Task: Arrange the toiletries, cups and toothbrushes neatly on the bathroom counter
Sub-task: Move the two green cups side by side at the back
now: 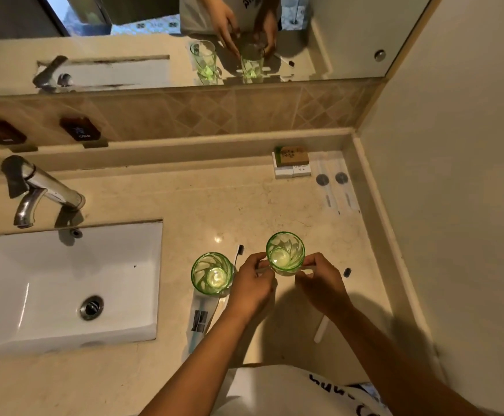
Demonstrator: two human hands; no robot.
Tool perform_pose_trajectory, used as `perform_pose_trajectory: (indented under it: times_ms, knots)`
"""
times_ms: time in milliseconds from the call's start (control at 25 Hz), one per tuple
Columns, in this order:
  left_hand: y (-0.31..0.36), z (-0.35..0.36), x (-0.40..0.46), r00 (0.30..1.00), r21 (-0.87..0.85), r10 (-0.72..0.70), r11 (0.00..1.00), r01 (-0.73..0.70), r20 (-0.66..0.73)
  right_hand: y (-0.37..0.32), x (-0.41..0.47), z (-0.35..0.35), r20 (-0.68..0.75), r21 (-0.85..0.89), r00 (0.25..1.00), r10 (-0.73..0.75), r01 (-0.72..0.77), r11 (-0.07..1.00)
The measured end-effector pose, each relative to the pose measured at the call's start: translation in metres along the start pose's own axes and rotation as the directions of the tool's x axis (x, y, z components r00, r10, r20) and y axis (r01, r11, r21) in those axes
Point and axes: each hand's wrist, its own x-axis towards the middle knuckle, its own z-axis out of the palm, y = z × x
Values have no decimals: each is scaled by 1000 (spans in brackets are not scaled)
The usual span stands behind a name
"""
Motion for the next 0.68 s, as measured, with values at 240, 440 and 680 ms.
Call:
perform_pose_trajectory:
  times_ms: [240, 440, 680]
  knots:
    - [32, -23, 24, 995, -49, 11, 999, -16, -96, -35, 35, 19, -7, -119, 994, -111, 109, 987]
    - [46, -30, 71, 986, -166, -78, 985, 53, -146, -65, 71, 24, 49, 29, 999, -6, 4, 1000]
    - [80, -43, 102, 984, -159, -63, 987, 36, -167, -92, 100, 18, 29, 149, 999, 23, -27, 989]
